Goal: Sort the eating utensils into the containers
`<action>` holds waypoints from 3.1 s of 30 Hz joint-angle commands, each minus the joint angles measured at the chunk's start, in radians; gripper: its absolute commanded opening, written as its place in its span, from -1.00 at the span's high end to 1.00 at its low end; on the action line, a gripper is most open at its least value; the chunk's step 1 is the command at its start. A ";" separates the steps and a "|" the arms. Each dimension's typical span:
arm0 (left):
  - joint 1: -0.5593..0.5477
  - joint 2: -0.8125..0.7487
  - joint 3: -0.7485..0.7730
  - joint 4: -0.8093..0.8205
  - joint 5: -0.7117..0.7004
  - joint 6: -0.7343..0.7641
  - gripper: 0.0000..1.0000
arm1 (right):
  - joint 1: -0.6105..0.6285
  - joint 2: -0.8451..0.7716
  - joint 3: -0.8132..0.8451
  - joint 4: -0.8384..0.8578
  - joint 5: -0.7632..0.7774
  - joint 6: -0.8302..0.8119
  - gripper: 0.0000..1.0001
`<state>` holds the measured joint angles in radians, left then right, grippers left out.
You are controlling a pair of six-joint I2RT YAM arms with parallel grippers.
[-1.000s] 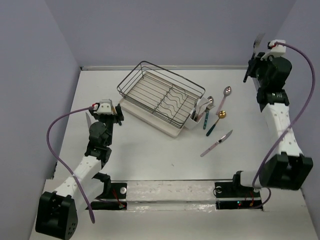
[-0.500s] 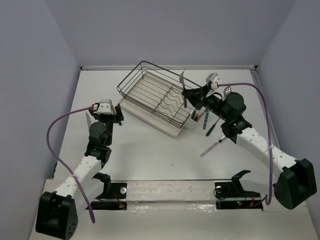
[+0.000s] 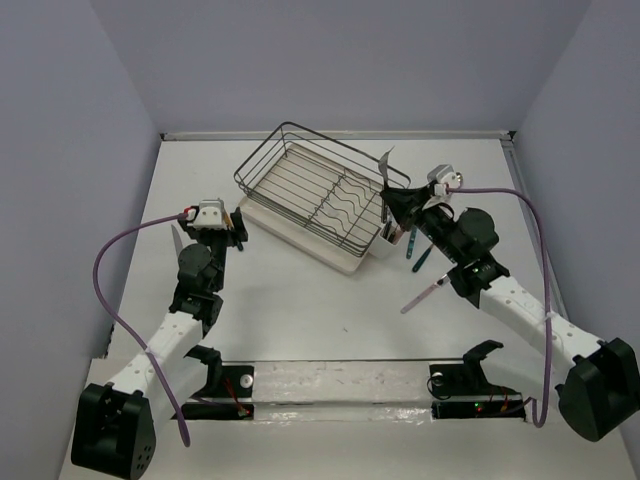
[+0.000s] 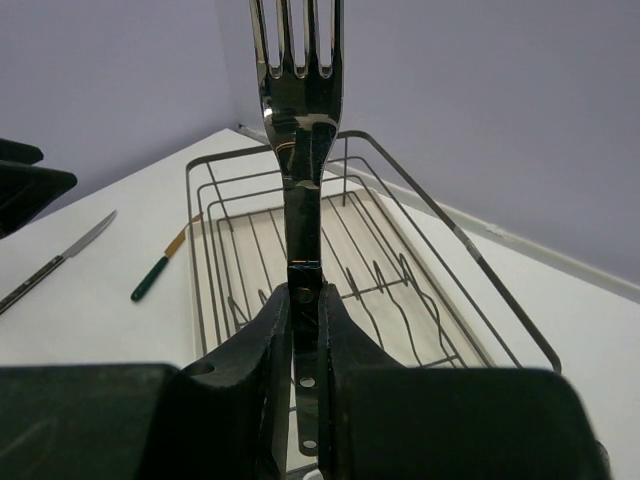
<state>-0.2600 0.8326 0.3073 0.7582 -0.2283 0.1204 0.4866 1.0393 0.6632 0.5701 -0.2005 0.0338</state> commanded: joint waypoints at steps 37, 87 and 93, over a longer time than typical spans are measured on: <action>0.007 -0.035 -0.019 0.049 0.004 0.001 -0.68 | 0.010 0.084 -0.191 0.232 0.184 0.051 -0.03; 0.507 0.471 0.721 -1.205 0.153 -0.065 -0.64 | 0.010 0.010 0.371 -0.274 0.208 -0.163 -0.52; 0.507 0.562 0.644 -1.205 0.158 0.002 -0.75 | 0.010 0.062 0.386 -0.274 0.165 -0.178 -0.53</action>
<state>0.2485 1.3537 0.9810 -0.3817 -0.0895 0.0414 0.4923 1.0744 1.0321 0.2771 0.0086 -0.1123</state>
